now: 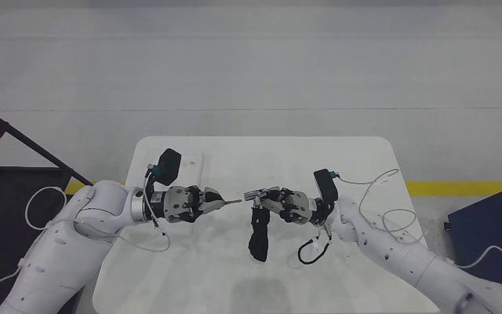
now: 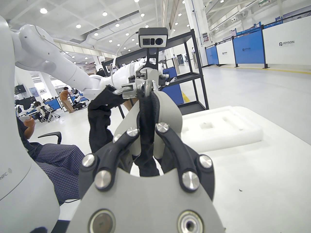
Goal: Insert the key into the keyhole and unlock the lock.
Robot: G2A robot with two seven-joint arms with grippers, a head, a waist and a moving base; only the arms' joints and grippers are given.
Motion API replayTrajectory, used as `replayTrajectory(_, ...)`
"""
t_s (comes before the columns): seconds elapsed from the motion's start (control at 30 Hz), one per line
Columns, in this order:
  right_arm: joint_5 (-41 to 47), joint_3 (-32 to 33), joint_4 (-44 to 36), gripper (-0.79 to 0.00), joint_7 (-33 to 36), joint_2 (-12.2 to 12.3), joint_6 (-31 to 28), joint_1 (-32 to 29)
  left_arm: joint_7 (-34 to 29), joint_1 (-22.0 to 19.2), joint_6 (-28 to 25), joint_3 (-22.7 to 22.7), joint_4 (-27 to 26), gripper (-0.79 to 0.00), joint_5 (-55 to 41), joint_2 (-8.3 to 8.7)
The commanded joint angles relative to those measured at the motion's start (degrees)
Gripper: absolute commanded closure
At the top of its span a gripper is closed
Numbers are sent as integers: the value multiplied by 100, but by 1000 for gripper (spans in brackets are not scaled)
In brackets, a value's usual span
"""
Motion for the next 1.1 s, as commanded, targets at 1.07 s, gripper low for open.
replayTrajectory(1.07, 0, 0, 0, 0, 0, 0, 0, 0, 180, -381, 0, 357, 85, 0, 70, -17)
